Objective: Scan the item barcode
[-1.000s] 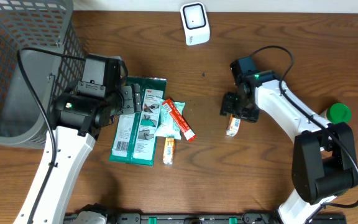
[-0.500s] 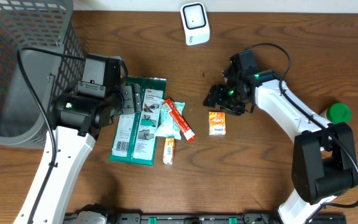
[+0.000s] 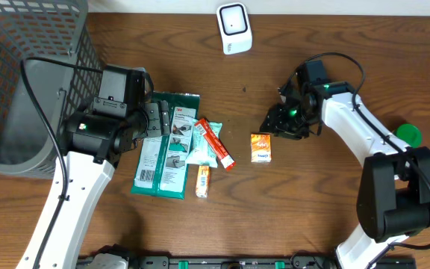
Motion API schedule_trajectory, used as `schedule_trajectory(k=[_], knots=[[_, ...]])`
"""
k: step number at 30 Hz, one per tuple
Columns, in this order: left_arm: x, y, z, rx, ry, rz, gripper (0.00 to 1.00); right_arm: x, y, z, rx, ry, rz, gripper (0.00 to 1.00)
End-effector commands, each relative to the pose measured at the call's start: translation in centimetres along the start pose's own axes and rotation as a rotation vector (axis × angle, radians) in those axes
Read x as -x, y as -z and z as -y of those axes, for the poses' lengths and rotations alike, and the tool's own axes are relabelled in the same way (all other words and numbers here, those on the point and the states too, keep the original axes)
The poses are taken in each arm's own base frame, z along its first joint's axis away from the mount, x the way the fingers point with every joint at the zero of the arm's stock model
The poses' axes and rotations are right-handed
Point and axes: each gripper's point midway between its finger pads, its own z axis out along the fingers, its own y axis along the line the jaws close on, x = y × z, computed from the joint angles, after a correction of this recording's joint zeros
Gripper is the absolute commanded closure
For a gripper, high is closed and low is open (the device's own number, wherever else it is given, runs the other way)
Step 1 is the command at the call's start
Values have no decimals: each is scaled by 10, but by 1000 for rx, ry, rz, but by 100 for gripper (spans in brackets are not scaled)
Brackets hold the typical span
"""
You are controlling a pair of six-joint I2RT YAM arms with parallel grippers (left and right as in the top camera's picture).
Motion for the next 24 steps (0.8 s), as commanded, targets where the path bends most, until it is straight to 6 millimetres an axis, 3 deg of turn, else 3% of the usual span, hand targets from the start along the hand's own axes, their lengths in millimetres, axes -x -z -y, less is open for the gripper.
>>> schedule_trajectory(k=[1, 7, 24], knots=[[5, 2, -3, 12, -9, 12, 16, 0, -1, 5, -17, 37, 12, 60], [5, 2, -3, 12, -9, 12, 16, -6, -15, 17, -81, 24, 19, 62], [5, 2, -3, 12, -9, 12, 16, -37, -38, 23, -112, 21, -46, 68]])
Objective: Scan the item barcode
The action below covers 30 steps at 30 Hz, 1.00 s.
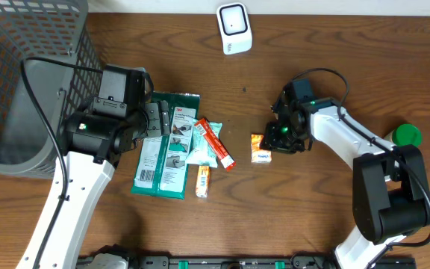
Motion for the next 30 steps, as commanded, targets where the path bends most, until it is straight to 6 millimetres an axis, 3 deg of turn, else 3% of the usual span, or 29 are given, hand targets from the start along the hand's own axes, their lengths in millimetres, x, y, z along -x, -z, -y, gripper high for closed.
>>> schedule_trajectory(k=[1, 7, 16, 17, 19, 20, 24, 30], knots=[[5, 2, -3, 13, -9, 12, 16, -1, -1, 2, -11, -9, 7, 69], [5, 2, -3, 13, -9, 12, 16, 4, -2, 0, -4, 3, 28, 75], [5, 2, -3, 13, -9, 12, 16, -17, -25, 4, -7, 34, 6, 79], [5, 2, -3, 13, -9, 12, 16, -18, -25, 4, -8, 33, 4, 81], [5, 2, -3, 12, -9, 12, 16, -19, -25, 3, -4, 33, 2, 99], [5, 2, -3, 12, -9, 12, 16, -19, -25, 2, 1, 33, 0, 99], [5, 2, -3, 12, -9, 12, 16, -10, -14, -9, 66, 24, 9, 99], [5, 2, -3, 12, -9, 12, 16, 9, 21, -24, 122, 67, 96, 99]])
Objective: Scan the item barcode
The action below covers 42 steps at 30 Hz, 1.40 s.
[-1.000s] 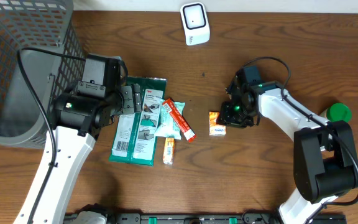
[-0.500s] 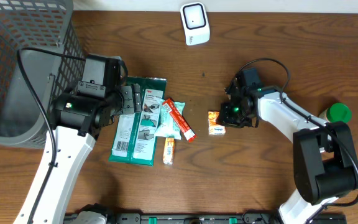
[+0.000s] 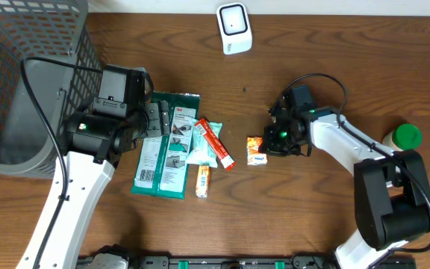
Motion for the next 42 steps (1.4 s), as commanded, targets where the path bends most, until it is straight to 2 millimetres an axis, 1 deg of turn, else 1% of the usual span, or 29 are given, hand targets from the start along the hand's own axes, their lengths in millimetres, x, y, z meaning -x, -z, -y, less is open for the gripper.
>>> schedule_trajectory(k=[1, 4, 6, 8, 10, 13, 16, 19, 22, 25, 28, 29, 31, 32, 35, 38, 39, 42], knots=[[5, 2, -3, 12, -9, 12, 16, 18, 34, -17, 32, 54, 98, 99], [5, 2, -3, 12, -9, 12, 16, 22, 50, -7, -61, 62, 158, 99], [5, 2, -3, 12, -9, 12, 16, 21, 63, 3, -150, 65, 191, 99], [5, 2, -3, 12, -9, 12, 16, 20, 74, 8, -202, 96, 217, 99], [5, 2, -3, 12, -9, 12, 16, 21, 82, 4, -198, 126, 236, 99], [5, 2, -3, 12, -9, 12, 16, 20, 81, -9, -126, 166, 230, 99], [5, 2, -3, 12, -9, 12, 16, 18, 82, -9, -127, 160, 224, 99], [5, 2, -3, 12, -9, 12, 16, 20, 87, -12, -129, 162, 230, 99], [5, 2, -3, 12, -9, 12, 16, 23, 98, -13, -158, 158, 237, 99], [5, 2, -3, 12, -9, 12, 16, 27, 116, -15, -199, 153, 247, 99], [5, 2, -3, 12, -9, 12, 16, 35, 140, -22, -233, 154, 273, 99], [5, 2, -3, 12, -9, 12, 16, 41, 159, -28, -256, 159, 301, 99], [5, 2, -3, 12, -9, 12, 16, 46, 179, -36, -284, 169, 336, 99], [5, 2, -3, 12, -9, 12, 16, 50, 193, -42, -305, 177, 365, 99], [5, 2, -3, 12, -9, 12, 16, 60, 227, -57, -336, 183, 447, 99], [5, 2, -3, 12, -9, 12, 16, 71, 270, -77, -356, 192, 546, 99], [5, 2, -3, 12, -9, 12, 16, 75, 288, -84, -364, 192, 577, 99], [5, 2, -3, 12, -9, 12, 16, 82, 320, -98, -380, 184, 612, 99]])
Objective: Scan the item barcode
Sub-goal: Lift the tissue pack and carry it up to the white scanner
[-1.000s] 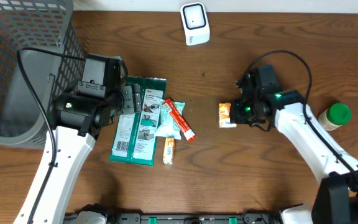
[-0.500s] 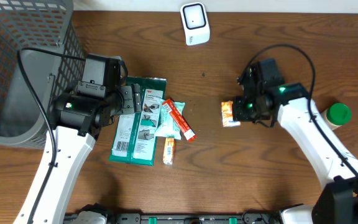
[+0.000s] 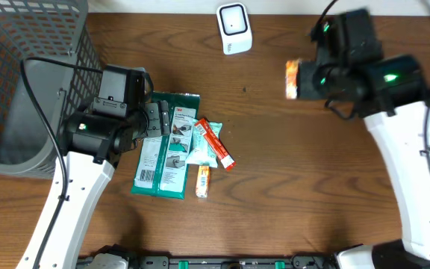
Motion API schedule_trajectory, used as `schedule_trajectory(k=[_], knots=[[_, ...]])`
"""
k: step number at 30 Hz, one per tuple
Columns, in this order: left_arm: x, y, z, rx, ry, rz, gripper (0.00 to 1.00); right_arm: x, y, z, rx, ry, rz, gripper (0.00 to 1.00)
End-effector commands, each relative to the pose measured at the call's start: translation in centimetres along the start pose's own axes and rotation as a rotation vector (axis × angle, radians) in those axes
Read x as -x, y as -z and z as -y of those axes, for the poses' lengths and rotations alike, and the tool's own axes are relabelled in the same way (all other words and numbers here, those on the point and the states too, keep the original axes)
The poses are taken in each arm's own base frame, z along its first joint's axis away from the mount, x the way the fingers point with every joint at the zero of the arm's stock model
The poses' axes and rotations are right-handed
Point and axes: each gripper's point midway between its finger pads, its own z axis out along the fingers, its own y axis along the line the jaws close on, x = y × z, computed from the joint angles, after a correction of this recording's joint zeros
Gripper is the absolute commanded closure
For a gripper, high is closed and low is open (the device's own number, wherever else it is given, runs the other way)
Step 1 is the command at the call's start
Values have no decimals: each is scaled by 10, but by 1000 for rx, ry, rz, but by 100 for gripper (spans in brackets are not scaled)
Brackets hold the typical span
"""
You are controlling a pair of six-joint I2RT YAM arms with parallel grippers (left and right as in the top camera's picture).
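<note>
The small orange box (image 3: 291,78) is lifted well above the table at the upper right, close to the camera and blurred. My right gripper (image 3: 300,81) is shut on it, holding it out to the left. The white barcode scanner (image 3: 234,28) stands at the table's far edge, left of the box and apart from it. At the left, my left gripper (image 3: 155,119) rests at the edge of a pile of packages; its fingers are too indistinct to read.
A grey mesh basket (image 3: 21,67) fills the far left corner. The pile beside the left arm holds green flat packs (image 3: 163,161), a pale pouch (image 3: 202,153), a red-orange tube (image 3: 219,147) and a small orange tube (image 3: 203,181).
The right gripper was low on the table at the orange box right of the pile. Now it is high up at the upper right with the box in its fingers. The left arm is unchanged.
The right gripper first sat on the table to the right of the orange box, apart from it. It then stood against the box, and the box lay slightly further left. Now the box is off the table, held near the scanner's right. The left arm stayed still.
</note>
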Motion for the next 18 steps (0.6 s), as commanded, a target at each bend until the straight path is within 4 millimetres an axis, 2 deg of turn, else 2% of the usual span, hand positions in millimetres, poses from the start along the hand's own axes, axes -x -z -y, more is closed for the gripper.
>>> schedule_trajectory(k=[1, 4, 8, 11, 14, 18], knots=[[5, 2, -3, 12, -9, 12, 16, 38, 26, 3, -71, -14, 77, 99], [5, 2, -3, 12, -9, 12, 16, 57, 33, 3, -96, -13, 91, 99], [5, 2, -3, 12, -9, 12, 16, 80, 15, -9, -114, 4, 127, 99], [5, 2, -3, 12, -9, 12, 16, 100, -12, -22, -151, 36, 175, 99], [5, 2, -3, 12, -9, 12, 16, 116, -54, -46, -219, 133, 217, 99], [5, 2, -3, 12, -9, 12, 16, 124, -98, -57, -372, 220, 249, 99]])
